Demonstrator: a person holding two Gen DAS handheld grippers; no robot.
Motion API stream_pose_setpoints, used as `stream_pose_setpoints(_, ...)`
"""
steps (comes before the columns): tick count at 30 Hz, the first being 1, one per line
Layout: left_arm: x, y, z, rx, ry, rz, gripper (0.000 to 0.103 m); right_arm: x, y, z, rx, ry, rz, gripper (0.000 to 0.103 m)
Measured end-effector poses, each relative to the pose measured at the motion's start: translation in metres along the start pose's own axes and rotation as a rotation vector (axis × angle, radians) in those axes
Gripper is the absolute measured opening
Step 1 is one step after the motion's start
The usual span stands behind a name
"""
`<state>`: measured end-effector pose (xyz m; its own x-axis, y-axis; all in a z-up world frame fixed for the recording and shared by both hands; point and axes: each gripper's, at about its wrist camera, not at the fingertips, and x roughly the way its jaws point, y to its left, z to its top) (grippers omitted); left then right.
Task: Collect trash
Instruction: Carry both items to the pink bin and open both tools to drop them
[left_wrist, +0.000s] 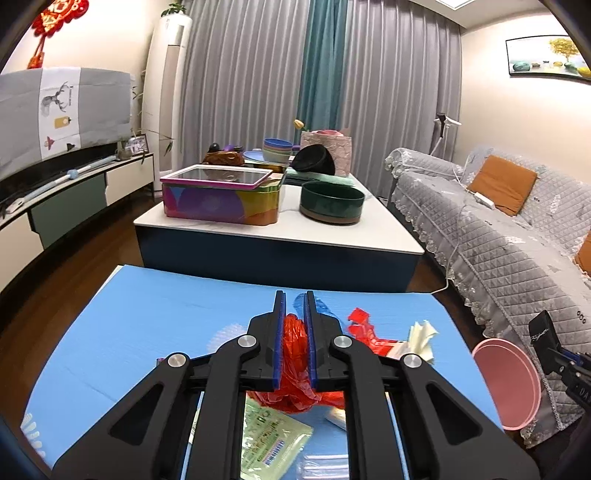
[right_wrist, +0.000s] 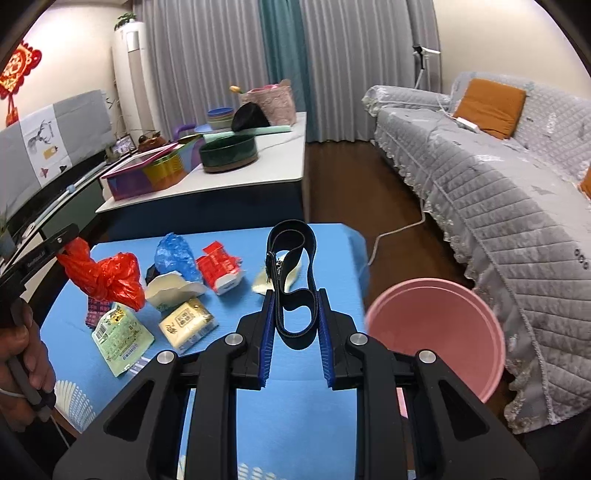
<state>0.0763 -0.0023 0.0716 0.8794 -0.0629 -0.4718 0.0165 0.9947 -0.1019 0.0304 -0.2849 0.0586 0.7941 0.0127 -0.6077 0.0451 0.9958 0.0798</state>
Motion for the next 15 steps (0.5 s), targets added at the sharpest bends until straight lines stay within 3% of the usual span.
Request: stream_pose_setpoints(15,-0.028,-0.071,0.009,0.064,0.024,-0.111,0.009,-0.044,-0.086,0.039,0.024,-0.039,-0.068,0.022)
